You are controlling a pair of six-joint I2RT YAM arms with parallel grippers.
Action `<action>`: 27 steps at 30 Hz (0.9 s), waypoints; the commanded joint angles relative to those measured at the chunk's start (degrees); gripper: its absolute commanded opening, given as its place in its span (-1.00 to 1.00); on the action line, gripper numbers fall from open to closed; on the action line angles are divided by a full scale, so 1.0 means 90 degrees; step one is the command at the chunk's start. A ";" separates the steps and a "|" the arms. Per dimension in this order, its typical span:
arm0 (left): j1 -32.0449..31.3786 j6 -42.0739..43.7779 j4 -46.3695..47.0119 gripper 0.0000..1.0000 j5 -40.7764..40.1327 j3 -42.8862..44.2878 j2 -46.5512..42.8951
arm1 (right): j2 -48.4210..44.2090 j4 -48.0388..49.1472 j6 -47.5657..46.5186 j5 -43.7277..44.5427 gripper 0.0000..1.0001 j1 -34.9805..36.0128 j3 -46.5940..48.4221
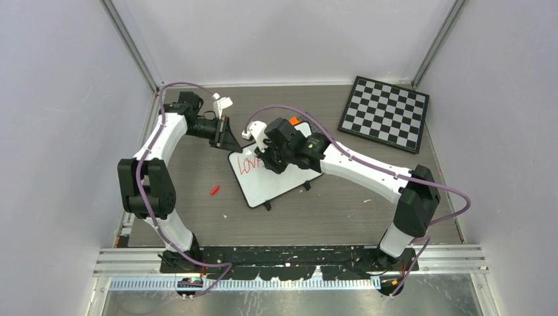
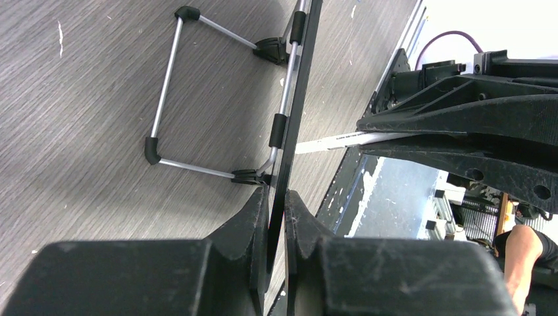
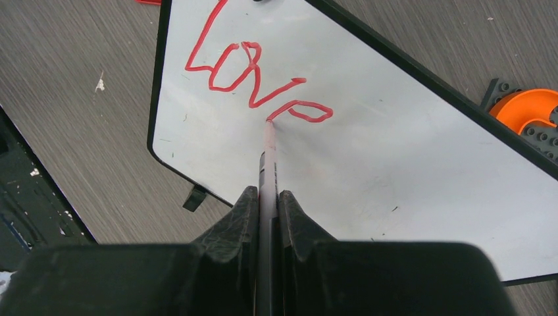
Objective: Write a sentence on the whiteboard
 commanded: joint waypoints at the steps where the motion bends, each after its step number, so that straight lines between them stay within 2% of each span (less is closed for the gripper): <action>1: 0.0022 -0.0074 -0.0084 -1.00 -0.0234 0.0128 -0.0040 | -0.0171 0.0280 -0.0066 0.0404 -0.99 -0.0063 -0.0103; 11: 0.0015 -0.0058 -0.0135 -1.00 -0.0271 0.0152 -0.0061 | -0.0338 0.0117 -0.0145 0.0408 -0.99 -0.0193 -0.0122; 24: 0.0021 -0.0043 -0.0232 -1.00 -0.0338 0.0274 -0.0087 | -0.0643 -0.0557 -0.0075 -0.0262 -1.00 -0.0180 0.0392; 27: 0.0019 0.0001 -0.0360 -0.76 -0.0342 0.0364 -0.0087 | -0.0758 -0.0548 -0.0053 -0.0370 -1.00 -0.0287 0.0251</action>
